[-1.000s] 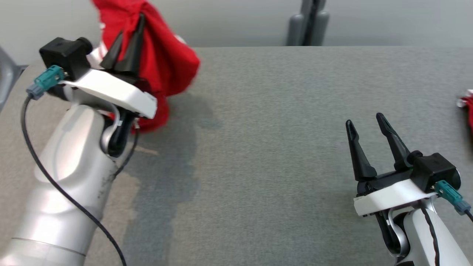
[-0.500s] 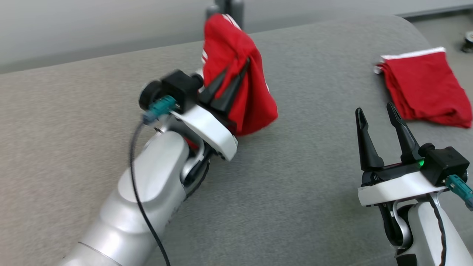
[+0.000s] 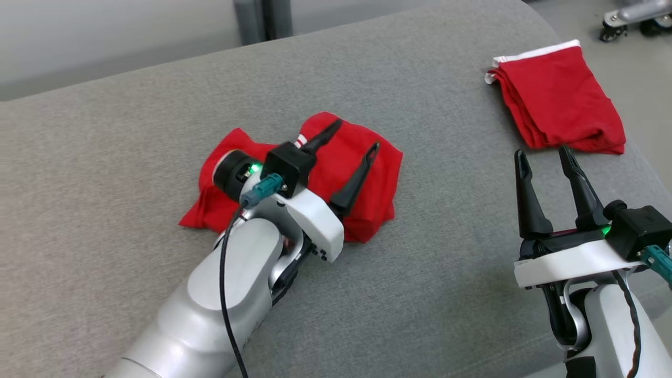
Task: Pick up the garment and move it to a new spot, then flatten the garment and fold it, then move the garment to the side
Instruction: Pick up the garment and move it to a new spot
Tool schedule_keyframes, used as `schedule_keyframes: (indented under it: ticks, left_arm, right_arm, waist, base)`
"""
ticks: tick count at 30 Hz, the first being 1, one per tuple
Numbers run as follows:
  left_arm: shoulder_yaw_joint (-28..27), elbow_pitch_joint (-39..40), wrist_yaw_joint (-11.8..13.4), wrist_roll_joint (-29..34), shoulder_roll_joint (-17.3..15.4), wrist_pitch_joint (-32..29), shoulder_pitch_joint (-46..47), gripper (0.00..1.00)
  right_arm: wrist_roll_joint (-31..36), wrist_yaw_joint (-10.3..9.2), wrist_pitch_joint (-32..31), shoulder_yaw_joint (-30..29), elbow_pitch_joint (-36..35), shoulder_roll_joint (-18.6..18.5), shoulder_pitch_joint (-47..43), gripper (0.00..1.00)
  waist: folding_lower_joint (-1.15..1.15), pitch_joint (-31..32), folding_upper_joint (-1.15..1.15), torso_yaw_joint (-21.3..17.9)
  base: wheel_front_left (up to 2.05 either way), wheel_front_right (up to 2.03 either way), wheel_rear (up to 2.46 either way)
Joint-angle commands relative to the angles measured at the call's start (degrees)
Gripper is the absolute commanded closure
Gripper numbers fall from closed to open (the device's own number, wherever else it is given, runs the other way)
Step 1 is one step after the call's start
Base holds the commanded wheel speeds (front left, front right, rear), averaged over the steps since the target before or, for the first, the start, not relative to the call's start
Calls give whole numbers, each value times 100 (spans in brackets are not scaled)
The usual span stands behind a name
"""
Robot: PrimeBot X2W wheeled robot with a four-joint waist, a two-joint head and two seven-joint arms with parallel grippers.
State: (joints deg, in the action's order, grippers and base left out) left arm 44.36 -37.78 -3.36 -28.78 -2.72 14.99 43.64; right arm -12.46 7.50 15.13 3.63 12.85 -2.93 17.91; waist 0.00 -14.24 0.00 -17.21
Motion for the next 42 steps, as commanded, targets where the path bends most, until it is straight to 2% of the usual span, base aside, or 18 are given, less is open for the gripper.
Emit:
schedule_keyframes:
  ticks: [1,8,12,14,18,24,27,32,42]
  left_arm:
    - [-85,59,48,-13,-38,18,10,0]
    - [-1007,578,249,397,-146,18,-349,0]
    - [-1680,989,257,666,-319,18,-859,0]
    - [-2192,1335,297,882,-418,18,-1393,0]
    - [-2685,1770,233,1231,-464,18,-2133,0]
    - [-3400,2227,78,1424,-229,18,-3154,0]
    - [-3568,2406,-42,1624,-121,18,-3443,0]
    - [-3753,2579,-103,1791,-36,19,-3816,0]
    - [-3667,2717,42,1620,-30,19,-3962,0]
  right_arm:
    - [39,-2,0,-6,-4,-5,-27,0]
    - [152,-2,0,19,-83,-29,-144,0]
    - [188,-2,0,112,-105,-138,-265,0]
    - [197,-2,0,149,-97,-213,-359,0]
    - [205,-2,0,207,-62,-283,-487,0]
    - [232,-2,0,306,26,-348,-692,0]
    - [235,-2,0,320,56,-328,-762,0]
    - [241,-2,0,350,106,-283,-823,0]
    - [197,-2,0,389,160,-241,-855,0]
  waist:
    - [0,84,0,105]
    - [0,459,0,665]
    - [0,672,0,1022]
    - [0,809,0,1261]
    - [0,956,0,1525]
    - [0,1170,0,1820]
    - [0,1220,0,1904]
    - [0,1301,0,1957]
    - [0,1319,0,1936]
  base:
    - [0,0,0]
    - [0,0,0]
    - [0,0,0]
    - [0,0,0]
    - [0,0,0]
    - [0,0,0]
    - [0,0,0]
    - [0,0,0]
    - [0,0,0]
